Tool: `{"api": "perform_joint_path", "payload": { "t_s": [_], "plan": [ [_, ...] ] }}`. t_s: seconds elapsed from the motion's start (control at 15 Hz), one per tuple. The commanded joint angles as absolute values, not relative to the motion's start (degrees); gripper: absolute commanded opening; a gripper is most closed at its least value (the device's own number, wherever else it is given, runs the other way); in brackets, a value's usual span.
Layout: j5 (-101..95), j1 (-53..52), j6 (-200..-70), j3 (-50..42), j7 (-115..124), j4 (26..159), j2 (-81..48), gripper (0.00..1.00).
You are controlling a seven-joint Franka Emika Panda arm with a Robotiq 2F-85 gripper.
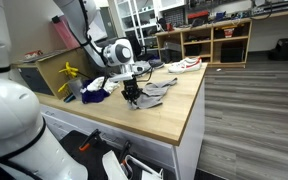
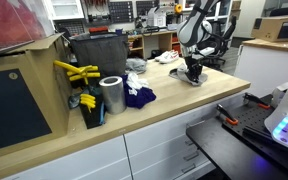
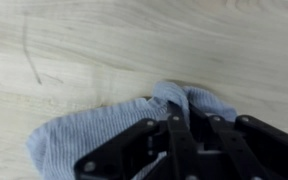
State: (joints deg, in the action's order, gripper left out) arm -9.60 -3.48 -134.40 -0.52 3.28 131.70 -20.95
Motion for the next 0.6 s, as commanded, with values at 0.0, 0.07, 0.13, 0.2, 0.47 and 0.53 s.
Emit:
{"api": "perform_joint_path", "payload": {
  "t_s": [0.0, 0.07, 0.13, 0.2, 0.47, 0.53],
  "plan": [
    [-4.4, -1.3, -128.3, 2.3, -5.1, 138.1, -12.6, 0.02],
    [-3.0, -1.0, -126.1, 2.7, -7.0, 138.9, -11.0, 0.02],
    [-1.5, -0.9, -124.0, 3.1, -8.7, 139.5, -9.4, 0.02],
    [-0.5, -1.0, -122.0, 3.3, -9.7, 139.9, -8.0, 0.02],
    [1.1, -1.7, -116.2, 3.3, -10.7, 140.3, -3.5, 0.48],
    [0.9, -1.8, -115.5, 3.2, -10.4, 140.3, -2.4, 0.57]
  ]
}}
